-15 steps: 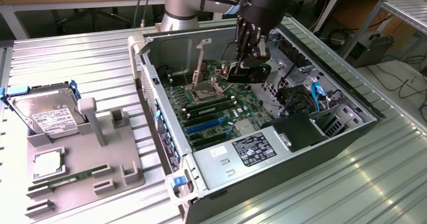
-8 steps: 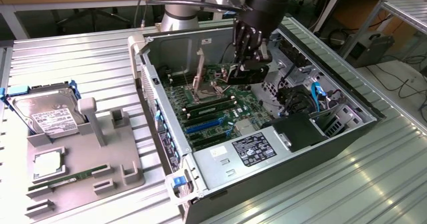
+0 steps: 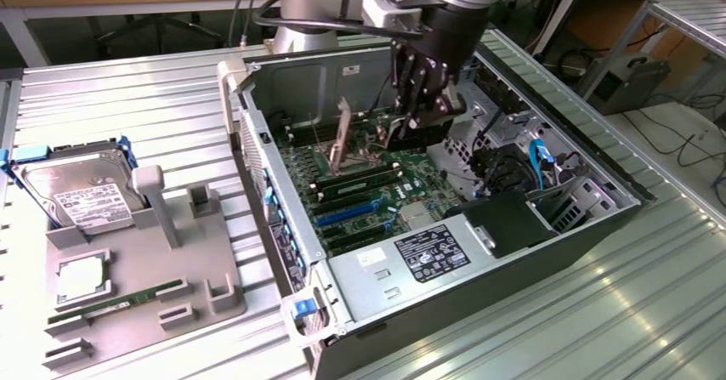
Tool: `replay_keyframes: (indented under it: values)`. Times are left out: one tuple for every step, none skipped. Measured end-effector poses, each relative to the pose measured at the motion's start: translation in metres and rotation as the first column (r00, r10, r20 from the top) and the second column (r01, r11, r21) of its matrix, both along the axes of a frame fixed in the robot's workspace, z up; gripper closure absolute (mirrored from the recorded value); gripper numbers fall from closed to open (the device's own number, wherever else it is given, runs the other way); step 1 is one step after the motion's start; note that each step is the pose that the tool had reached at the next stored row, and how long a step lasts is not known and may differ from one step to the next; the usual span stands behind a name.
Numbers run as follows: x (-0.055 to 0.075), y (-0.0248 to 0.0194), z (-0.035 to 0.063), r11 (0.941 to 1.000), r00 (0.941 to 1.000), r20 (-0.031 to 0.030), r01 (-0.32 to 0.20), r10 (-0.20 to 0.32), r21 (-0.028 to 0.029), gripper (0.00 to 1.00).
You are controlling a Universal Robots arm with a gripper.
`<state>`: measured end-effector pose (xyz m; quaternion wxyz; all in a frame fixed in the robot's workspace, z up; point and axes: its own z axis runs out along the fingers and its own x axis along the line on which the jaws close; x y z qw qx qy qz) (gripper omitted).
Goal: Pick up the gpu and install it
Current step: 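Insert the gpu into the slot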
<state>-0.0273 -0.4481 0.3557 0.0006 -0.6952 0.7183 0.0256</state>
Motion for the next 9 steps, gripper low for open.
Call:
replay_keyframes:
  values:
    - [0.0,-0.001,-0.0003,1.0,1.0,0.0,-0.005,0.005,0.0,0.74]
    - [0.0,-0.0031,-0.0008,0.9999,0.9999,0.0,-0.011,0.011,0.0,0.74]
    - [-0.001,-0.0043,-0.0011,0.9999,0.9999,0.0,-0.014,0.014,0.0001,0.74]
    - [-0.001,-0.0057,-0.0014,0.9999,0.9999,0.0,-0.016,0.016,0.0001,0.74]
    - [-0.002,-0.0073,-0.0018,0.9998,0.9998,0.0001,-0.017,0.017,0.0001,0.74]
    - [-0.004,-0.0083,-0.0023,0.9998,0.9998,0.0001,-0.018,0.018,0.0001,0.74]
    - [-0.006,-0.0094,-0.0031,0.9998,0.9998,0.0005,-0.018,0.018,0.0,0.74]
    - [-0.008,-0.0105,-0.0038,0.9998,0.9998,0.0008,-0.018,0.018,0.0001,0.74]
    - [-0.012,-0.0119,-0.005,0.9998,0.9998,0.0011,-0.018,0.018,0.0001,0.74]
